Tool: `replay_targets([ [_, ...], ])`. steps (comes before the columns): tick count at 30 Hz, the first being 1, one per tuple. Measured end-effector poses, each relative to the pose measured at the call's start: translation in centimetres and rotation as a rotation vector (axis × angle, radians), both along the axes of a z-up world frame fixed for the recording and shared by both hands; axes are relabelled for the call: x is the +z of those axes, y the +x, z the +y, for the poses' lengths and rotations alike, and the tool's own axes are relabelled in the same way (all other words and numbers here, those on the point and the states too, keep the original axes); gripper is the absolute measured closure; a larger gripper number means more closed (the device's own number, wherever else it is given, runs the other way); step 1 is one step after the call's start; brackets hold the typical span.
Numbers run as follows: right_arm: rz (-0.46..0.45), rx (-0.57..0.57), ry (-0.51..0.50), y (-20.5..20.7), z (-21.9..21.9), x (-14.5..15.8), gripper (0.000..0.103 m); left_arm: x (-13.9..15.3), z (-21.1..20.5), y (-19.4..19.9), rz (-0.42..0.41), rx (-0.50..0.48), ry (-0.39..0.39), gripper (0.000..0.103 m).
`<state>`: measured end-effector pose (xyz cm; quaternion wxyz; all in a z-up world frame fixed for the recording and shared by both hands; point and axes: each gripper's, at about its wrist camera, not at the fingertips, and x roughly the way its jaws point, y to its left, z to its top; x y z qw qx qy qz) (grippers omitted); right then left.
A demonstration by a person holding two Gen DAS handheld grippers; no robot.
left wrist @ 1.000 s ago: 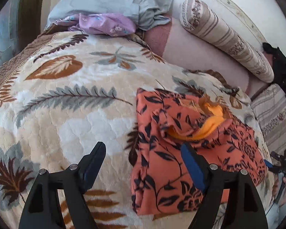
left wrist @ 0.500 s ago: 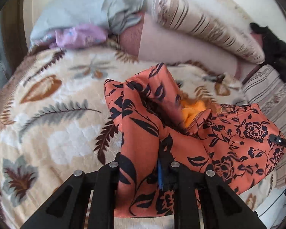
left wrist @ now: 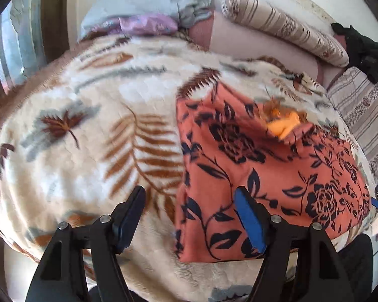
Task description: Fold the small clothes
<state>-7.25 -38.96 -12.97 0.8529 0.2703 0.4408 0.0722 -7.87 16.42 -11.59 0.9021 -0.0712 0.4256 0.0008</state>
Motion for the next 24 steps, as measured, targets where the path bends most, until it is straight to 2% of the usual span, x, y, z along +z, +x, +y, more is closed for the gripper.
replay_targets([
  [4, -0.001, -0.008, -0.012, -0.3, -1.0, 0.8, 0.007, 0.4, -0.3, 0.8, -0.009, -0.014, 0.026, 0.029],
  [7, -0.050, 0.058, -0.040, 0.7, 0.1, 2.6, 0.007, 1.8, -1.1, 1.9, -0.061, -0.071, 0.054, 0.029],
  [8, -0.063, 0.084, -0.048, 0.5, 0.2, 4.3, 0.007, 2.0, -1.6, 2.5, -0.078, -0.095, 0.058, 0.029],
  [11, -0.090, 0.129, -0.087, 2.6, 1.5, 5.4, 0.007, 3.0, -2.4, 5.5, -0.103, -0.150, 0.102, 0.029],
  [14, -0.084, 0.158, -0.142, 5.8, 2.2, 5.2, 0.007, 4.1, -2.8, 9.1, -0.086, -0.176, 0.145, 0.029],
  [17, -0.057, 0.168, -0.194, 8.9, 2.6, 4.4, 0.007, 3.3, -3.6, 11.4, -0.057, -0.223, 0.161, 0.029],
  [21, -0.021, 0.175, -0.217, 12.7, 3.2, 3.1, 0.008, 2.0, -4.1, 12.9, -0.023, -0.228, 0.184, 0.029],
  [23, 0.006, 0.193, -0.213, 14.1, 4.0, 2.2, 0.022, 2.0, -4.2, 13.2, -0.024, -0.219, 0.179, 0.030],
  [24, 0.023, 0.209, -0.212, 14.6, 4.4, 1.9, 0.057, 2.1, -4.3, 13.2, -0.019, -0.224, 0.166, 0.055],
])
